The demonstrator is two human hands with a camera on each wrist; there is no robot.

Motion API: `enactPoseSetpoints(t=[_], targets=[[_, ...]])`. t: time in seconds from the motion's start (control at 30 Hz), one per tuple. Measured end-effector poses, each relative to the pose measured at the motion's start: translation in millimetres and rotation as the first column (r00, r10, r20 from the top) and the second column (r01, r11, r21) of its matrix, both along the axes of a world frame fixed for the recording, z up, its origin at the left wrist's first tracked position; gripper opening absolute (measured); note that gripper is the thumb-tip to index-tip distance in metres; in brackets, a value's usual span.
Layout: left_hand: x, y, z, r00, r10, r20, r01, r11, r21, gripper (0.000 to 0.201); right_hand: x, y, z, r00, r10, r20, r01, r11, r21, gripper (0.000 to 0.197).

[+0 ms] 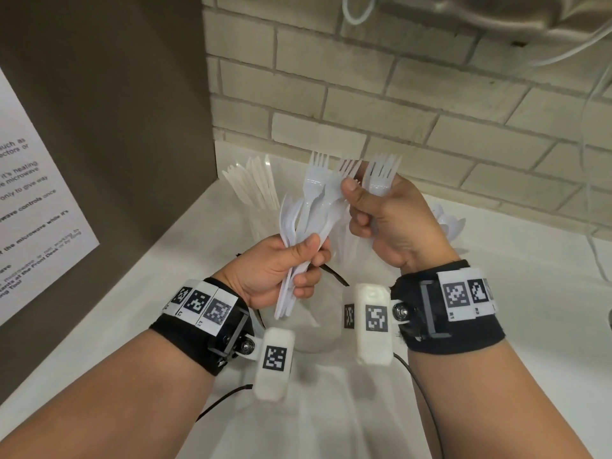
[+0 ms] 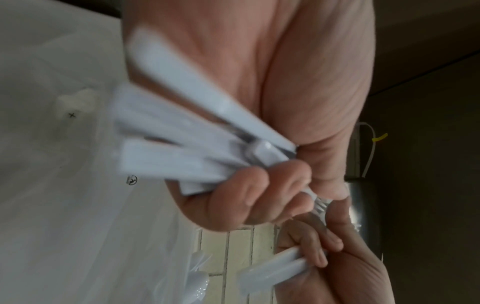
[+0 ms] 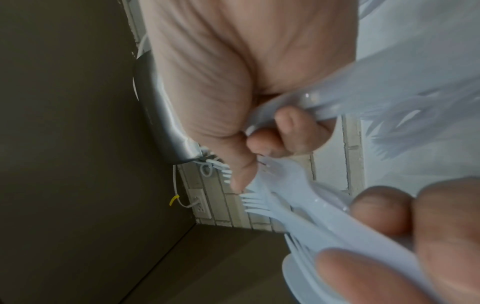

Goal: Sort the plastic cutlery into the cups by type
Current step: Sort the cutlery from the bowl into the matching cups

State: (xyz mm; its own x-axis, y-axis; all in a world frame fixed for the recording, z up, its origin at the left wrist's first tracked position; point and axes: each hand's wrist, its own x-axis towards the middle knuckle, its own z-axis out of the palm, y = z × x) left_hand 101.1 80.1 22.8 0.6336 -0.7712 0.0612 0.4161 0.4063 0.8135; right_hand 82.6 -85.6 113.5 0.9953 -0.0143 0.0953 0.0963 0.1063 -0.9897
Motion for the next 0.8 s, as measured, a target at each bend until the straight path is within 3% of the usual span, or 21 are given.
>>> enactPoseSetpoints(t=[0.13,0.27,0.43,0.53,0.7,0.8], targets=[[0,-3,-2,0.999,0.007,0.036,-0.008,1.0,0.016,0.043,-3,3,-4,0.998,-0.012,-0.063,0.007,0.996,-0.084,0.013],[-1,-7,0,0.994,0.084,0.071,-0.088,0.995,0.046,0.044,0,13,-11,0.988,-0.135,-0.073,0.123,0.981,-0.151,0.017],[-1,-9,3,0.973,0.207,0.099,-0.216,0.972,0.091,0.055,2,18,-18,0.988,-0.086,-0.127,0.09,0.996,0.023,0.025],[-1,-8,7,0.969,0.225,0.104,-0.237,0.963,0.13,0.039,4,18,-22,0.986,-0.052,-0.157,0.08,0.981,0.178,0.022],[-2,-9,7,0.965,0.244,0.096,-0.256,0.955,0.152,0.026,5,17,-19,0.959,-0.234,-0.157,0.264,0.943,0.204,0.025],[-2,-10,6,0.96,0.269,0.075,-0.278,0.948,0.154,0.024,6,10,-15,0.929,-0.344,-0.136,0.368,0.898,0.239,0.016]])
